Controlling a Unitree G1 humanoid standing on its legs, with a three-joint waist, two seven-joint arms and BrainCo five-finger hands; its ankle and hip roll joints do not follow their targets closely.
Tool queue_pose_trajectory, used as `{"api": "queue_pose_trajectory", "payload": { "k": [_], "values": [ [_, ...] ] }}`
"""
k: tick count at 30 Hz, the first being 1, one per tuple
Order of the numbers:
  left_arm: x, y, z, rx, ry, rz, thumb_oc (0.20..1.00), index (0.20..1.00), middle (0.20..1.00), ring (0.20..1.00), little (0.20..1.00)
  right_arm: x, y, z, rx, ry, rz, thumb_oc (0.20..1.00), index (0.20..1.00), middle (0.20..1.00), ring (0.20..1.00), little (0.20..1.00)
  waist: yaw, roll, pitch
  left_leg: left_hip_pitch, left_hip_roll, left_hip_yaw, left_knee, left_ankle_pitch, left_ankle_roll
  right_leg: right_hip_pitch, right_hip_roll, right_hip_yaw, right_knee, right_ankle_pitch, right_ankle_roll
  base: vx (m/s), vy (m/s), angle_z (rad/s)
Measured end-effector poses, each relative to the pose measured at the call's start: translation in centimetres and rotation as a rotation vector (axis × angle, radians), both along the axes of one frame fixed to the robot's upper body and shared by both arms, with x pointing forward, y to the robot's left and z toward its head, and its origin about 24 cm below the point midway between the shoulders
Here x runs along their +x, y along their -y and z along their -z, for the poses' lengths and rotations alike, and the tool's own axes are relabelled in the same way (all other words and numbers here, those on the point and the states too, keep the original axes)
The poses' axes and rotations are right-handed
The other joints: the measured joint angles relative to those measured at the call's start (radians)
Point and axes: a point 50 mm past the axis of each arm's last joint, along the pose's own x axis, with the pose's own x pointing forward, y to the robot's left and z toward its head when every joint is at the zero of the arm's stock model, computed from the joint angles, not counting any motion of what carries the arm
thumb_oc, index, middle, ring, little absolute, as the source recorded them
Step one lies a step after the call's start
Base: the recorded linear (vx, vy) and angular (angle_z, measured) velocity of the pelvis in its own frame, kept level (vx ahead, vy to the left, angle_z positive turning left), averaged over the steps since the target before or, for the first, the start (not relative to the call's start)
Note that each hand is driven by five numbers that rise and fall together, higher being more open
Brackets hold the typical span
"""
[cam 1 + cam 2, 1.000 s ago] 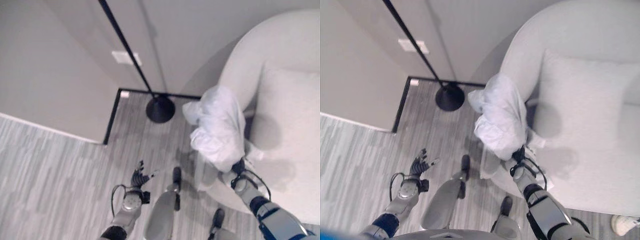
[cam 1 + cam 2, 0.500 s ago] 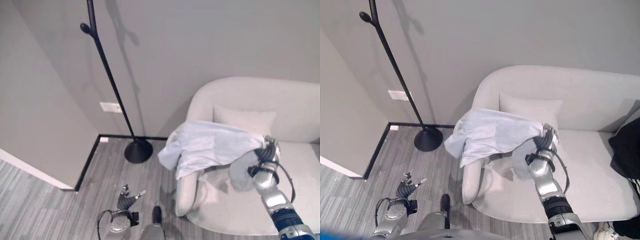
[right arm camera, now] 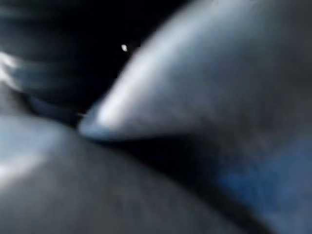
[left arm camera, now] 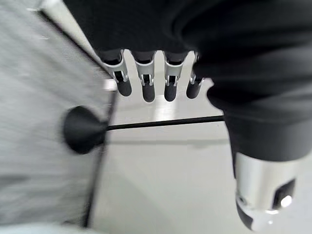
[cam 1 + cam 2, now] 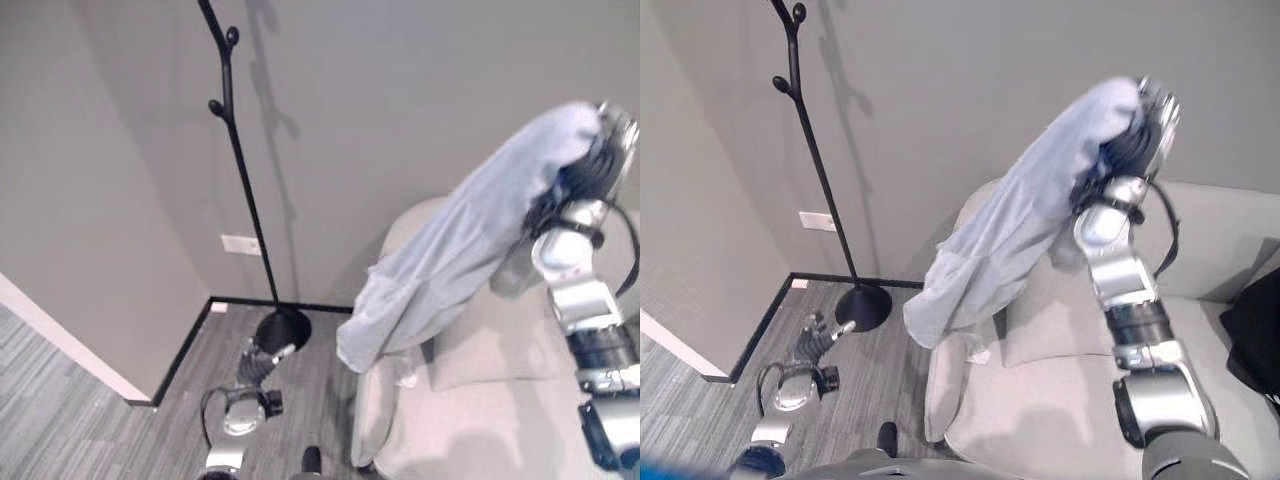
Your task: Hang the clothes on the sofa on the clothes rack.
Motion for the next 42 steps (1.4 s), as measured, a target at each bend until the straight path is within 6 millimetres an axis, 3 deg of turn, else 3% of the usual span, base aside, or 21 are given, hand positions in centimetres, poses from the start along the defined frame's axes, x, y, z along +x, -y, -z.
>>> {"api": "queue_pose_trajectory", "payload": {
  "k": [1, 7, 10, 16, 20, 23, 26, 27, 29, 32, 36, 42],
  "values": [
    [0.2, 0.0, -0.2, 0.017, 0.006, 0.005, 1.0, 1.0, 1.0, 1.0, 1.0, 0.0, 0.0, -0.3, -0.004, 0.008, 0.002, 0.2, 0.2, 0.2, 0.2, 0.2, 0.0, -0.002, -0.001, 0.0, 0.0, 0.0, 0.001, 0.0, 0.0, 0.001, 0.0, 0.0, 0.0, 0.0, 0.0, 0.0, 0.0, 0.0],
    [3.7, -0.4, -3.6, 0.22, 0.127, 0.054, 1.0, 1.0, 1.0, 1.0, 1.0, 0.6, -0.7, -6.5, -0.097, 0.139, 0.04, 0.2, 0.2, 0.2, 0.2, 0.2, -0.009, -0.015, -0.008, 0.0, 0.005, -0.001, 0.015, 0.0, 0.0, 0.004, 0.003, 0.001, 0.0, 0.001, -0.002, 0.0, 0.001, -0.01],
    [6.7, -0.5, -6.7, 0.44, 0.234, 0.089, 1.0, 1.0, 1.0, 1.0, 1.0, 1.0, -1.3, -11.1, -0.143, 0.219, 0.077, 0.2, 0.2, 0.2, 0.2, 0.2, -0.027, -0.047, -0.026, 0.001, 0.009, 0.002, 0.015, 0.003, -0.003, 0.003, 0.006, 0.005, 0.0, 0.001, -0.004, 0.0, 0.009, -0.03],
    [8.0, -0.5, -8.5, 0.551, 0.31, 0.078, 1.0, 1.0, 1.0, 1.0, 1.0, 1.5, -2.3, -13.1, -0.165, 0.235, 0.055, 0.2, 0.2, 0.2, 0.2, 0.2, -0.073, -0.063, -0.04, 0.003, 0.012, 0.01, 0.014, 0.002, -0.002, -0.002, 0.003, 0.017, 0.0, 0.002, -0.005, 0.01, 0.008, -0.06],
    [8.7, 0.3, -9.3, 0.569, 0.347, 0.092, 1.0, 1.0, 1.0, 1.0, 1.0, 1.9, -2.9, -14.8, -0.174, 0.224, 0.051, 0.2, 0.2, 0.2, 0.2, 0.2, -0.079, -0.055, -0.054, 0.003, 0.016, 0.016, 0.014, 0.002, -0.002, -0.006, 0.005, 0.024, 0.0, 0.002, -0.005, 0.0, 0.0, -0.04],
    [9.1, 1.3, -9.6, 0.56, 0.371, 0.11, 1.0, 1.0, 1.0, 1.0, 1.0, 1.9, -3.3, -15.0, -0.182, 0.227, 0.04, 0.2, 0.2, 0.2, 0.2, 0.2, -0.078, -0.051, -0.061, 0.003, 0.017, 0.016, 0.014, 0.002, -0.002, -0.007, 0.006, 0.024, 0.0, 0.003, -0.005, 0.0, 0.0, 0.0],
    [9.1, 3.6, -9.1, 0.498, 0.379, 0.157, 1.0, 1.0, 1.0, 1.0, 1.0, 2.0, -3.9, -14.8, -0.175, 0.22, 0.003, 0.2, 0.2, 0.2, 0.2, 0.2, -0.091, -0.046, -0.067, 0.003, 0.018, 0.017, 0.014, 0.003, -0.002, -0.007, 0.006, 0.025, 0.0, 0.003, -0.006, 0.0, 0.0, 0.0],
    [8.9, 6.6, -8.5, 0.411, 0.384, 0.216, 1.0, 1.0, 1.0, 1.0, 1.0, 1.9, -4.9, -14.8, -0.168, 0.23, -0.041, 0.2, 0.2, 0.2, 0.2, 0.2, -0.1, -0.041, -0.072, 0.003, 0.018, 0.019, 0.014, 0.003, -0.002, -0.009, 0.006, 0.027, 0.0, 0.004, -0.006, 0.0, 0.0, 0.0],
    [8.7, 9.5, -8.2, 0.343, 0.391, 0.316, 1.0, 1.0, 1.0, 1.0, 1.0, 2.0, -6.1, -14.7, -0.166, 0.236, -0.086, 0.2, 0.2, 0.2, 0.2, 0.2, -0.104, -0.04, -0.076, 0.003, 0.019, 0.019, 0.014, 0.004, -0.002, -0.009, 0.007, 0.027, 0.0, 0.004, -0.006, 0.0, 0.0, 0.0],
    [8.3, 11.7, -7.8, 0.284, 0.382, 0.408, 1.0, 1.0, 1.0, 1.0, 1.0, 2.0, -7.2, -14.5, -0.161, 0.242, -0.131, 0.2, 0.2, 0.2, 0.2, 0.2, -0.118, -0.042, -0.082, 0.003, 0.027, 0.026, 0.014, 0.004, -0.002, -0.013, 0.011, 0.033, 0.0, 0.004, -0.007, 0.0, -0.004, -0.05],
    [8.1, 16.7, -7.9, 0.205, 0.371, 0.585, 1.0, 1.0, 1.0, 1.0, 1.0, 2.3, -9.5, -13.9, -0.123, 0.226, -0.228, 0.2, 0.2, 0.2, 0.2, 0.2, -0.128, -0.033, -0.094, 0.003, 0.029, 0.029, 0.013, 0.007, 0.001, -0.017, 0.013, 0.04, 0.005, 0.005, -0.008, -0.01, -0.009, -0.04],
    [7.7, 20.4, -7.7, 0.177, 0.339, 0.732, 1.0, 1.0, 1.0, 1.0, 1.0, 1.2, -13.2, -13.8, -0.109, 0.27, -0.394, 0.2, 0.2, 0.2, 0.2, 0.2, -0.171, -0.034, -0.098, 0.003, 0.033, 0.031, 0.014, 0.006, 0.0, -0.019, 0.015, 0.044, 0.005, 0.006, -0.009, 0.0, -0.006, -0.01]
  ]
}}
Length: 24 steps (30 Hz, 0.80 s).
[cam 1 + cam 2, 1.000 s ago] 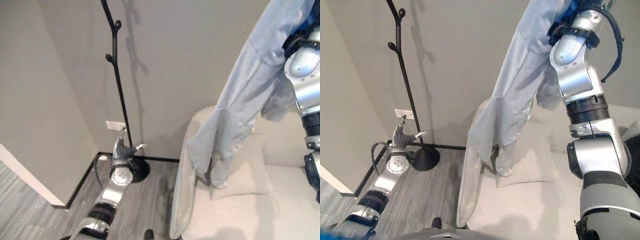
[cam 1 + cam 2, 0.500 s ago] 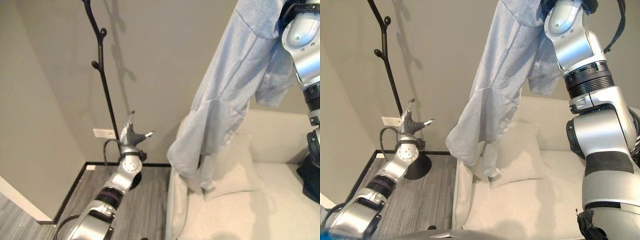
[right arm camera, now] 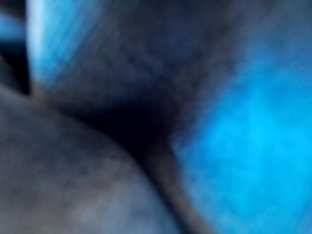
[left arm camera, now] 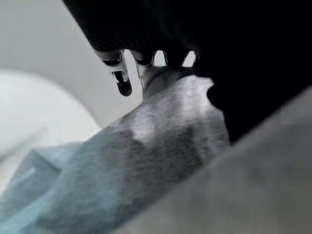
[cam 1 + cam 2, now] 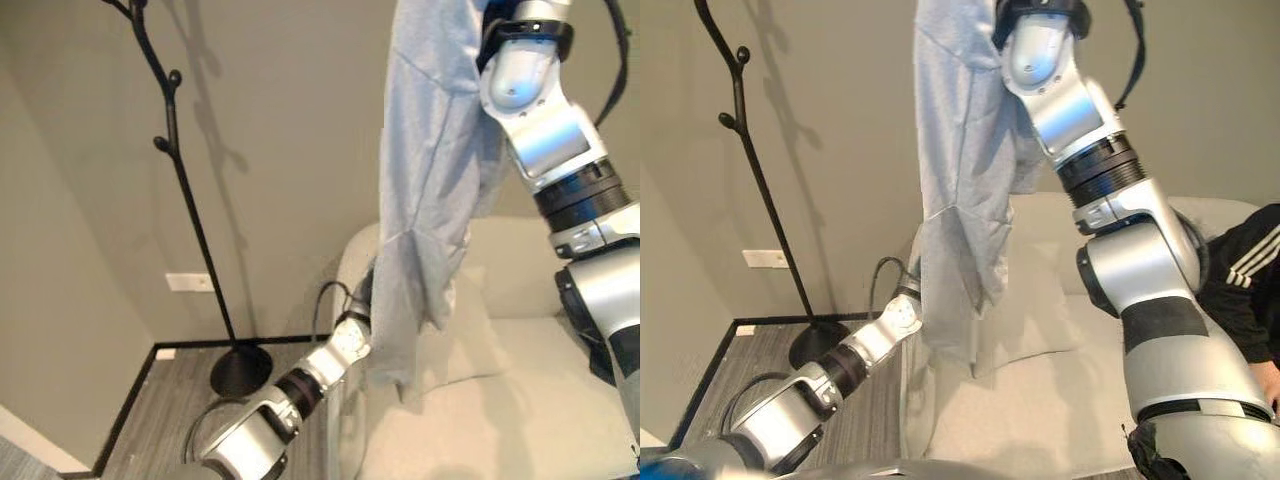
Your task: Hang the clothes on the sofa on the clothes rack.
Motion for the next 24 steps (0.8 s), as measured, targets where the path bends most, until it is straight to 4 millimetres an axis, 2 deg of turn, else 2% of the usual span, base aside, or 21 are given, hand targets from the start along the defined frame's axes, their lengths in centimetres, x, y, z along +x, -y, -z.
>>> {"api": "queue_pose_trajectory", "payload": {
  "k": [5, 6, 8, 13, 19, 23, 24],
  "values": [
    [0.2, 1.5, 0.7, 0.003, -0.07, 0.007, 1.0, 1.0, 1.0, 1.0, 1.0, -1.9, -2.0, -0.2, 0.013, 0.061, -0.143, 0.2, 0.2, 0.2, 0.2, 0.2, -0.018, 0.002, -0.012, 0.0, 0.004, 0.005, -0.001, 0.0, 0.0, -0.004, 0.002, 0.007, 0.0, 0.001, -0.001, 0.01, -0.011, -0.03],
    [0.3, 1.8, 0.8, 0.011, -0.085, 0.003, 0.2, 0.2, 0.2, 0.2, 0.2, -2.4, -2.3, -0.1, 0.012, 0.072, -0.168, 0.2, 0.2, 0.2, 0.2, 0.2, -0.026, 0.002, -0.014, 0.0, 0.004, 0.005, -0.001, 0.0, 0.0, -0.005, 0.002, 0.007, 0.001, 0.0, -0.001, 0.0, 0.0, 0.0],
    [0.5, 2.2, 0.8, -0.012, -0.12, 0.002, 0.2, 0.2, 0.2, 0.2, 0.2, -2.8, -2.9, 0.1, 0.014, 0.083, -0.202, 0.2, 0.2, 0.2, 0.2, 0.2, -0.035, 0.005, -0.016, 0.0, 0.005, 0.006, -0.001, 0.0, 0.0, -0.01, 0.002, 0.009, 0.012, -0.001, 0.0, 0.0, 0.0, 0.0],
    [0.5, 2.6, 0.5, -0.075, -0.154, 0.008, 0.2, 0.2, 0.2, 0.2, 0.2, -2.5, -2.6, 0.2, 0.013, 0.068, -0.186, 0.2, 0.2, 0.2, 0.2, 0.2, -0.051, 0.013, -0.024, 0.001, 0.009, 0.014, -0.001, -0.001, 0.002, -0.022, 0.001, 0.018, 0.028, -0.002, 0.002, -0.01, 0.003, -0.04],
    [1.2, 0.5, 0.9, -0.092, -0.187, -0.048, 0.2, 0.2, 0.2, 0.2, 0.2, -0.9, -1.3, 0.8, 0.016, 0.002, -0.108, 0.2, 0.2, 0.2, 0.2, 0.2, -0.041, 0.031, -0.029, 0.003, 0.011, 0.017, 0.001, -0.003, 0.003, -0.024, 0.001, 0.022, 0.031, -0.004, 0.003, 0.0, 0.001, -0.01],
    [1.3, -2.0, 0.7, -0.165, -0.178, -0.114, 0.2, 0.2, 0.2, 0.2, 0.2, -0.1, 0.5, 1.0, 0.004, -0.027, -0.027, 0.2, 0.2, 0.2, 0.2, 0.2, -0.01, 0.034, -0.03, 0.001, 0.008, 0.011, 0.001, -0.002, 0.003, -0.023, 0.001, 0.017, 0.031, -0.004, 0.003, -0.02, 0.002, 0.03],
    [1.0, -2.3, 0.5, -0.207, -0.171, -0.125, 0.2, 0.2, 0.2, 0.2, 0.2, -0.1, 1.4, 1.2, -0.008, -0.027, 0.002, 0.2, 0.2, 0.2, 0.2, 0.2, -0.002, 0.031, -0.03, 0.0, 0.008, 0.008, 0.001, -0.002, 0.003, -0.023, 0.001, 0.015, 0.031, -0.004, 0.003, -0.02, -0.012, 0.08]
  ]
}}
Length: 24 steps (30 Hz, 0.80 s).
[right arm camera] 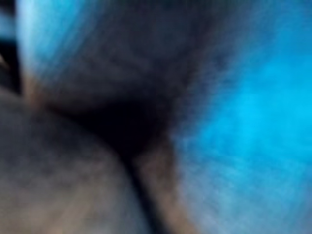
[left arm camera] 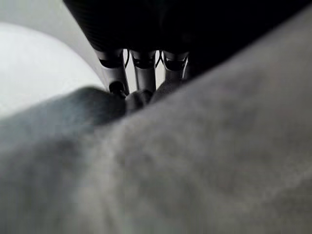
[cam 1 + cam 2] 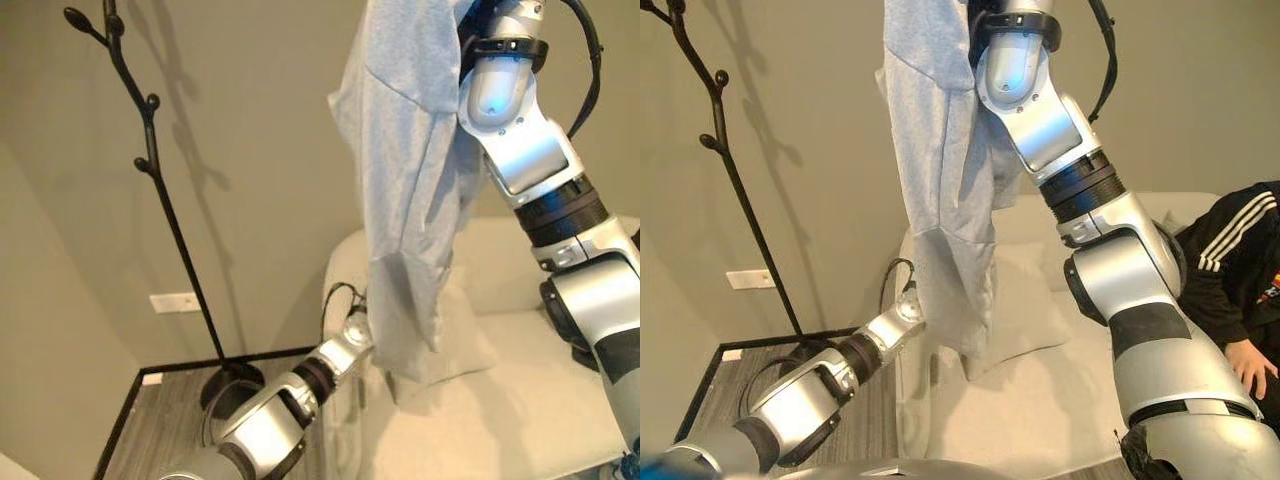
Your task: Hang the clothes on the sofa on the clothes rack.
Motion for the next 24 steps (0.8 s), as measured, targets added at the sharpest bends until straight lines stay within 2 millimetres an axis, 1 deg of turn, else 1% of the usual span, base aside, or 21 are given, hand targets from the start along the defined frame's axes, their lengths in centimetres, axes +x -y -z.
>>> {"api": "queue_pose_trajectory", "payload": {
  "k": [1, 3, 4, 5, 7, 8, 9, 11, 12, 13, 15, 16, 17, 18, 19, 20, 21, 22, 23, 24],
  "values": [
    [0.0, -0.7, 0.1, 0.006, 0.002, -0.02, 0.2, 0.2, 0.2, 0.2, 0.2, 0.1, 0.6, 0.1, -0.003, -0.006, 0.024, 0.2, 0.2, 0.2, 0.2, 0.2, 0.007, 0.0, 0.001, 0.0, -0.002, -0.002, 0.0, 0.0, 0.0, 0.002, 0.0, -0.003, -0.001, 0.0, 0.0, -0.02, -0.017, 0.1],
    [0.1, -2.1, 0.1, -0.006, 0.006, -0.062, 0.2, 0.2, 0.2, 0.2, 0.2, 0.1, 1.1, 0.3, -0.019, -0.012, 0.048, 0.2, 0.2, 0.2, 0.2, 0.2, 0.016, 0.003, 0.002, -0.002, -0.003, -0.007, -0.001, 0.0, 0.0, 0.003, 0.0, -0.008, -0.001, -0.001, 0.001, -0.02, -0.014, 0.07],
    [-0.1, -3.3, -0.1, -0.023, 0.023, -0.099, 0.2, 0.2, 0.2, 0.2, 0.2, -0.3, 1.8, 0.7, -0.051, 0.001, 0.062, 0.2, 0.2, 0.2, 0.2, 0.2, 0.028, 0.002, 0.002, -0.002, -0.003, -0.007, -0.001, 0.0, 0.0, 0.004, 0.0, -0.009, -0.002, -0.001, 0.001, 0.0, 0.0, 0.0],
    [-0.1, -4.2, -0.2, -0.022, 0.03, -0.12, 0.2, 0.2, 0.2, 0.2, 0.2, -0.5, 2.2, 0.8, -0.073, 0.006, 0.077, 0.2, 0.2, 0.2, 0.2, 0.2, 0.033, 0.003, 0.003, -0.002, -0.005, -0.008, -0.001, 0.001, 0.001, 0.007, 0.0, -0.01, -0.002, -0.001, 0.001, -0.03, -0.022, 0.05],
    [-0.6, -5.6, -1.0, -0.071, 0.069, -0.165, 0.2, 0.2, 0.2, 0.2, 0.2, -1.4, 3.5, 1.3, -0.122, 0.04, 0.124, 0.2, 0.2, 0.2, 0.2, 0.2, 0.039, -0.002, 0.007, 0.0, -0.008, -0.013, -0.001, 0.001, 0.001, 0.016, -0.001, -0.018, -0.008, -0.001, 0.001, -0.03, -0.028, 0.09],
    [-0.5, -6.8, -1.3, -0.068, 0.083, -0.202, 0.2, 0.2, 0.2, 0.2, 0.2, -1.6, 3.9, 1.4, -0.135, 0.048, 0.138, 0.2, 0.2, 0.2, 0.2, 0.2, 0.046, 0.0, 0.009, 0.002, -0.009, -0.014, -0.001, 0.001, 0.001, 0.02, -0.001, -0.019, -0.01, -0.001, 0.001, -0.05, -0.063, 0.11],
    [-1.4, -10.7, -3.0, -0.083, 0.184, -0.321, 0.2, 0.2, 0.2, 0.2, 0.2, -3.2, 5.9, 2.8, -0.176, 0.069, 0.176, 0.2, 0.2, 0.2, 0.2, 0.2, 0.061, 0.001, 0.026, 0.015, -0.011, -0.021, -0.002, 0.001, 0.001, 0.041, 0.001, -0.028, -0.016, -0.003, 0.0, -0.06, -0.092, 0.13],
    [-2.2, -13.4, -3.7, -0.053, 0.235, -0.417, 0.2, 0.2, 0.2, 0.2, 0.2, -3.6, 7.0, 4.0, -0.212, 0.054, 0.214, 0.2, 0.2, 0.2, 0.2, 0.2, 0.059, 0.002, 0.038, 0.022, -0.01, -0.033, 0.0, 0.001, 0.001, 0.05, 0.005, -0.037, -0.015, -0.01, -0.004, -0.05, -0.076, 0.16],
    [-2.4, -14.9, -4.0, -0.022, 0.261, -0.479, 0.2, 0.2, 0.2, 0.2, 0.2, -3.7, 7.3, 4.6, -0.224, 0.034, 0.218, 0.2, 0.2, 0.2, 0.2, 0.2, 0.07, 0.008, 0.047, 0.026, -0.008, -0.037, 0.0, 0.001, 0.0, 0.057, 0.009, -0.041, -0.012, -0.012, -0.006, -0.04, -0.055, 0.07],
    [-2.6, -15.8, -4.4, -0.005, 0.286, -0.515, 0.2, 0.2, 0.2, 0.2, 0.2, -3.8, 7.6, 5.1, -0.229, 0.022, 0.22, 0.2, 0.2, 0.2, 0.2, 0.2, 0.074, 0.009, 0.054, 0.031, -0.004, -0.036, 0.002, 0.001, 0.0, 0.058, 0.011, -0.04, -0.008, -0.016, -0.012, -0.08, -0.091, 0.06],
    [-3.2, -17.8, -5.8, 0.06, 0.369, -0.601, 0.2, 0.2, 0.2, 0.2, 0.2, -4.1, 7.7, 6.1, -0.278, 0.001, 0.223, 0.2, 0.2, 0.2, 0.2, 0.2, 0.1, 0.017, 0.068, 0.029, 0.003, -0.045, 0.005, 0.003, -0.003, 0.058, 0.026, -0.048, 0.011, -0.023, -0.015, -0.13, -0.105, 0.15],
    [-4.2, -19.1, -7.4, 0.114, 0.46, -0.66, 0.2, 0.2, 0.2, 0.2, 0.2, -4.7, 7.3, 6.9, -0.332, 0.005, 0.212, 0.2, 0.2, 0.2, 0.2, 0.2, 0.114, 0.019, 0.093, 0.023, 0.008, -0.067, 0.02, 0.01, -0.014, 0.057, 0.042, -0.059, 0.034, -0.036, -0.023, -0.17, -0.132, 0.31],
    [-4.6, -19.6, -7.9, 0.14, 0.496, -0.694, 0.2, 0.2, 0.2, 0.2, 0.2, -4.9, 7.0, 7.2, -0.362, 0.008, 0.21, 0.2, 0.2, 0.2, 0.2, 0.2, 0.12, 0.02, 0.104, 0.013, 0.015, -0.081, 0.028, 0.012, -0.018, 0.055, 0.044, -0.069, 0.04, -0.043, -0.027, -0.14, -0.098, 0.38],
    [-5.1, -20.2, -8.3, 0.168, 0.524, -0.727, 0.2, 0.2, 0.2, 0.2, 0.2, -5.1, 6.8, 7.4, -0.399, 0.017, 0.215, 0.2, 0.2, 0.2, 0.2, 0.2, 0.135, 0.027, 0.12, 0.006, 0.023, -0.096, 0.036, 0.014, -0.025, 0.055, 0.06, -0.084, 0.051, -0.049, -0.033, -0.12, -0.068, 0.39],
    [-5.8, -20.6, -8.6, 0.202, 0.552, -0.75, 0.2, 0.2, 0.2, 0.2, 0.2, -5.4, 6.6, 7.7, -0.43, 0.03, 0.22, 0.2, 0.2, 0.2, 0.2, 0.2, 0.149, 0.031, 0.133, -0.003, 0.034, -0.115, 0.04, 0.019, -0.038, 0.05, 0.067, -0.091, 0.059, -0.054, -0.043, -0.13, -0.041, 0.35],
    [-6.1, -20.8, -8.7, 0.209, 0.561, -0.772, 0.2, 0.2, 0.2, 0.2, 0.2, -5.5, 6.5, 7.8, -0.447, 0.029, 0.221, 0.2, 0.2, 0.2, 0.2, 0.2, 0.171, 0.039, 0.15, -0.005, 0.039, -0.119, 0.042, 0.016, -0.037, 0.053, 0.078, -0.1, 0.064, -0.059, -0.052, -0.2, -0.071, 0.32],
    [-6.3, -21.0, -8.7, 0.226, 0.567, -0.787, 0.2, 0.2, 0.2, 0.2, 0.2, -5.5, 6.4, 7.9, -0.467, 0.038, 0.227, 0.2, 0.2, 0.2, 0.2, 0.2, 0.202, 0.057, 0.165, -0.008, 0.044, -0.132, 0.043, 0.017, -0.039, 0.051, 0.091, -0.112, 0.079, -0.066, -0.059, -0.26, -0.07, 0.28],
    [-6.4, -21.1, -8.8, 0.247, 0.577, -0.789, 0.2, 0.2, 0.2, 0.2, 0.2, -5.6, 6.4, 7.9, -0.475, 0.044, 0.231, 0.2, 0.2, 0.2, 0.2, 0.2, 0.208, 0.052, 0.171, -0.009, 0.047, -0.143, 0.046, 0.018, -0.041, 0.051, 0.095, -0.118, 0.091, -0.069, -0.059, -0.24, -0.055, 0.37],
    [-7.0, -21.1, -8.9, 0.272, 0.59, -0.791, 0.2, 0.2, 0.2, 0.2, 0.2, -5.6, 6.3, 8.1, -0.48, 0.049, 0.233, 0.2, 0.2, 0.2, 0.2, 0.2, 0.226, 0.074, 0.184, -0.027, 0.056, -0.151, 0.047, 0.016, -0.046, 0.038, 0.116, -0.138, 0.121, -0.075, -0.068, -0.16, -0.016, 0.56],
    [-7.6, -20.9, -9.0, 0.296, 0.608, -0.788, 0.2, 0.2, 0.2, 0.2, 0.2, -5.6, 6.2, 8.3, -0.484, 0.053, 0.24, 0.2, 0.2, 0.2, 0.2, 0.2, 0.225, 0.077, 0.186, -0.043, 0.065, -0.147, 0.035, 0.015, -0.046, 0.022, 0.121, -0.162, 0.136, -0.083, -0.079, -0.13, 0.046, 0.68]
  ]
}}
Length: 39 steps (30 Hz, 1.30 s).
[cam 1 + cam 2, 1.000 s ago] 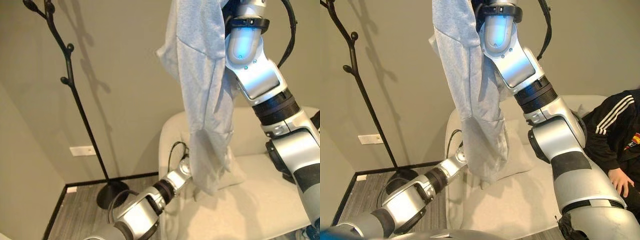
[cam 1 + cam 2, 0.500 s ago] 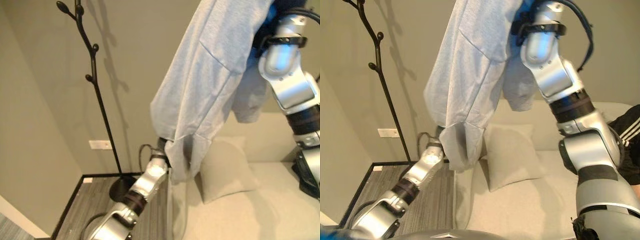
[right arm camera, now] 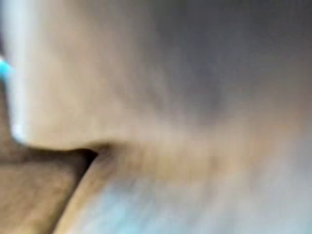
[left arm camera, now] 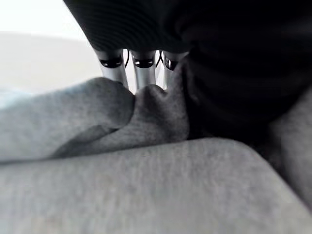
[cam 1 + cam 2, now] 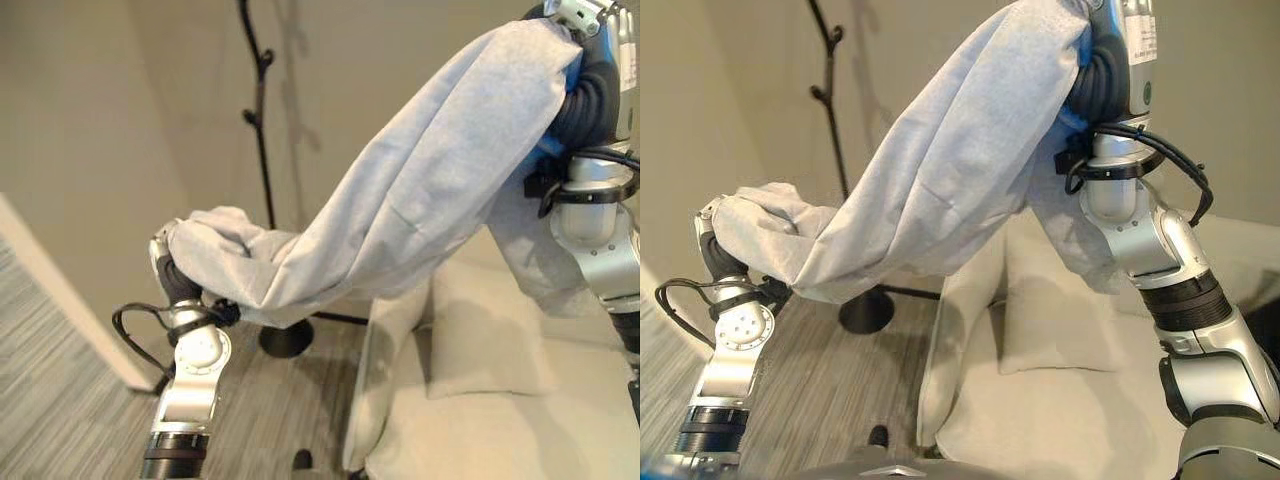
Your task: Hang the clothes on the sofa on the clothes rack.
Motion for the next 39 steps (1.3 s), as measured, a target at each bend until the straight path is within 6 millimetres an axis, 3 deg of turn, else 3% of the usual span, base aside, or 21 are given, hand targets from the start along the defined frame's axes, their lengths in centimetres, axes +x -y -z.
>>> {"api": "queue_pose_trajectory", "payload": {
  "k": [2, 6, 10, 11, 13, 14, 16, 17, 18, 19, 20, 21, 24, 26, 28, 29, 32, 33, 34, 35, 39],
  "values": [
    [-0.2, 0.3, 0.1, 0.033, -0.009, 0.004, 0.2, 0.2, 0.2, 0.2, 0.2, 0.2, 0.0, 0.7, -0.001, -0.02, 0.009, 0.2, 0.2, 0.2, 0.2, 0.2, 0.015, -0.029, 0.018, -0.014, 0.01, 0.068, 0.006, -0.089, -0.057, -0.006, -0.035, -0.044, -0.014, 0.006, -0.033, -0.15, 0.094, 0.52],
    [1.3, 1.8, 0.6, 0.03, -0.023, 0.062, 0.2, 0.2, 0.2, 0.2, 0.2, 0.6, 0.6, 0.9, 0.048, -0.028, 0.034, 0.2, 0.2, 0.2, 0.2, 0.2, -0.003, -0.109, 0.014, 0.014, 0.028, 0.09, 0.121, -0.108, -0.083, -0.017, -0.147, -0.091, -0.084, 0.089, -0.002, -0.16, 0.144, 0.29],
    [2.1, 5.6, 1.7, 0.018, -0.066, 0.23, 0.2, 0.2, 0.2, 0.2, 0.2, 0.7, 1.9, 1.5, 0.064, -0.047, 0.093, 0.2, 0.2, 0.2, 0.2, 0.2, -0.093, -0.052, -0.011, 0.207, 0.11, 0.156, 0.059, -0.11, -0.046, -0.036, -0.198, -0.095, -0.044, 0.114, 0.031, -0.1, 0.252, 0.27],
    [2.2, 7.1, 2.3, 0.005, -0.094, 0.297, 0.2, 0.2, 0.2, 0.2, 0.2, 0.9, 2.0, 2.6, 0.078, -0.082, 0.097, 0.2, 0.2, 0.2, 0.2, 0.2, -0.131, -0.009, -0.019, 0.247, 0.079, 0.163, -0.027, -0.117, -0.049, -0.123, -0.236, -0.088, 0.08, 0.061, 0.08, -0.11, 0.352, 0.04],
    [3.0, 7.3, 2.7, 0.012, -0.115, 0.305, 0.2, 0.2, 0.2, 0.2, 0.2, 0.9, 2.5, 3.4, 0.094, -0.109, 0.11, 0.2, 0.2, 0.2, 0.2, 0.2, -0.16, -0.067, -0.023, 0.207, 0.036, 0.099, -0.05, -0.167, -0.11, -0.161, -0.232, -0.052, -0.129, 0.273, 0.079, -0.15, 0.614, 0.35],
    [3.4, 8.2, 3.2, 0.054, -0.153, 0.356, 0.2, 0.2, 0.2, 0.2, 0.2, 0.6, 4.1, 5.4, 0.233, -0.155, 0.159, 0.2, 0.2, 0.2, 0.2, 0.2, -0.18, -0.061, -0.021, 0.123, 0.176, 0.089, 0.232, -0.244, -0.161, -0.183, -0.274, -0.096, -0.094, 0.285, 0.091, -0.05, 0.723, 0.89],
    [3.5, 9.5, 3.1, 0.049, -0.145, 0.406, 0.2, 0.2, 0.2, 0.2, 0.2, 0.1, 5.7, 6.5, 0.257, -0.174, 0.22, 0.2, 0.2, 0.2, 0.2, 0.2, -0.204, -0.015, -0.026, 0.149, 0.244, 0.091, 0.186, -0.25, -0.176, -0.199, -0.337, -0.113, -0.066, 0.319, 0.148, 0.08, 0.713, 0.76],
    [3.5, 9.7, 2.9, 0.054, -0.135, 0.416, 0.2, 0.2, 0.2, 0.2, 0.2, -0.7, 6.8, 7.4, 0.302, -0.177, 0.265, 0.2, 0.2, 0.2, 0.2, 0.2, -0.209, -0.002, -0.034, 0.147, 0.208, 0.088, 0.148, -0.295, -0.182, -0.192, -0.383, -0.13, -0.069, 0.33, 0.168, 0.1, 0.651, 0.7],
    [3.3, 8.9, 3.0, 0.095, -0.149, 0.403, 0.2, 0.2, 0.2, 0.2, 0.2, -1.2, 7.2, 9.5, 0.375, -0.224, 0.294, 0.2, 0.2, 0.2, 0.2, 0.2, -0.206, -0.073, -0.028, 0.141, 0.123, 0.089, 0.16, -0.306, -0.164, -0.177, -0.46, -0.13, -0.088, 0.365, 0.151, 0.05, 0.513, 1.08],
    [2.9, 7.4, 3.3, 0.179, -0.182, 0.377, 0.2, 0.2, 0.2, 0.2, 0.2, -4.1, 8.9, 13.9, 0.395, -0.334, 0.427, 0.2, 0.2, 0.2, 0.2, 0.2, -0.164, -0.108, -0.013, 0.004, 0.058, 0.109, 0.386, -0.389, -0.112, -0.183, -0.564, -0.169, -0.069, 0.535, 0.046, 0.05, 0.489, 0.87],
    [2.3, 6.1, 4.0, 0.187, -0.217, 0.339, 0.2, 0.2, 0.2, 0.2, 0.2, -4.7, 9.3, 15.9, 0.418, -0.411, 0.476, 0.2, 0.2, 0.2, 0.2, 0.2, -0.145, -0.101, -0.013, -0.04, 0.031, 0.117, 0.473, -0.442, -0.087, -0.222, -0.623, -0.152, -0.035, 0.596, 0.055, 0.02, 0.603, 0.74],
    [2.0, 5.0, 4.7, 0.181, -0.248, 0.292, 0.2, 0.2, 0.2, 0.2, 0.2, -5.1, 9.2, 17.4, 0.418, -0.467, 0.503, 0.2, 0.2, 0.2, 0.2, 0.2, -0.134, -0.107, -0.009, -0.061, -0.002, 0.126, 0.501, -0.458, -0.051, -0.259, -0.59, -0.141, 0.049, 0.575, 0.092, 0.02, 0.863, 0.09],
    [-0.1, 2.1, 5.7, 0.253, -0.317, 0.222, 0.2, 0.2, 0.2, 0.2, 0.2, -6.6, 9.2, 18.9, 0.5, -0.474, 0.587, 0.2, 0.2, 0.2, 0.2, 0.2, -0.125, -0.188, 0.04, -0.089, -0.163, 0.217, 0.603, -0.518, 0.124, -0.386, -0.785, -0.101, 0.215, 0.691, -0.041, -0.03, 0.583, 0.05],
    [-0.3, 2.1, 7.7, 0.191, -0.388, 0.181, 0.2, 0.2, 0.2, 0.2, 0.2, -6.2, 9.6, 20.2, 0.466, -0.535, 0.63, 0.2, 0.2, 0.2, 0.2, 0.2, -0.13, -0.119, 0.032, -0.109, -0.126, 0.234, 0.587, -0.517, 0.151, -0.38, -0.672, -0.124, 0.23, 0.535, 0.113, 0.01, 0.336, 0.1],
    [-0.1, 3.1, 7.1, 0.202, -0.351, 0.21, 0.2, 0.2, 0.2, 0.2, 0.2, -6.3, 9.8, 18.0, 0.397, -0.446, 0.623, 0.2, 0.2, 0.2, 0.2, 0.2, -0.135, -0.133, 0.042, -0.061, -0.21, 0.222, 0.335, -0.413, 0.261, -0.386, -0.442, -0.111, 0.269, 0.255, 0.144, 0.1, 0.336, 0.4],
    [-0.2, 3.5, 6.6, 0.205, -0.327, 0.226, 0.2, 0.2, 0.2, 0.2, 0.2, -5.9, 10.0, 15.6, 0.349, -0.338, 0.598, 0.2, 0.2, 0.2, 0.2, 0.2, -0.151, -0.13, 0.05, -0.005, -0.234, 0.25, 0.294, -0.377, 0.249, -0.363, -0.395, -0.134, 0.286, 0.133, 0.163, 0.11, 0.208, 0.16],
    [-0.1, 4.5, 6.5, 0.168, -0.306, 0.245, 0.2, 0.2, 0.2, 0.2, 0.2, -5.4, 9.9, 14.1, 0.323, -0.275, 0.577, 0.2, 0.2, 0.2, 0.2, 0.2, -0.184, -0.072, 0.064, 0.07, -0.261, 0.265, 0.166, -0.345, 0.257, -0.384, -0.319, -0.14, 0.275, 0.101, 0.118, 0.06, 0.094, -0.19],
    [0.0, 4.5, 6.4, 0.173, -0.301, 0.247, 0.2, 0.2, 0.2, 0.2, 0.2, -5.3, 9.8, 14.4, 0.322, -0.286, 0.574, 0.2, 0.2, 0.2, 0.2, 0.2, -0.198, -0.079, 0.063, 0.107, -0.267, 0.284, 0.102, -0.349, 0.164, -0.412, -0.287, -0.156, 0.249, 0.11, 0.112, 0.05, 0.052, -0.31],
    [0.2, 4.2, 6.0, 0.197, -0.29, 0.245, 0.2, 0.2, 0.2, 0.2, 0.2, -5.1, 9.5, 14.6, 0.337, -0.293, 0.565, 0.2, 0.2, 0.2, 0.2, 0.2, -0.2, -0.155, 0.063, 0.069, -0.304, 0.276, 0.304, -0.39, 0.22, -0.452, -0.35, -0.129, 0.237, 0.102, 0.12, 0.06, 0.03, -0.53],
    [0.1, 4.3, 6.1, 0.189, -0.293, 0.246, 0.2, 0.2, 0.2, 0.2, 0.2, -5.1, 9.7, 13.9, 0.301, -0.273, 0.562, 0.2, 0.2, 0.2, 0.2, 0.2, -0.192, -0.125, 0.053, 0.068, -0.256, 0.218, 0.375, -0.515, 0.215, -0.488, -0.338, -0.117, 0.247, 0.098, 0.149, 0.05, -0.005, -0.71],
    [-0.2, 4.6, 7.3, 0.175, -0.352, 0.263, 0.2, 0.2, 0.2, 0.2, 0.2, -4.9, 9.3, 14.1, 0.305, -0.276, 0.55, 0.2, 0.2, 0.2, 0.2, 0.2, -0.22, -0.113, 0.041, 0.131, -0.289, 0.287, 0.265, -0.455, 0.245, -0.479, -0.362, -0.148, 0.227, 0.182, 0.087, 0.04, -0.072, -0.5]
  ]
}}
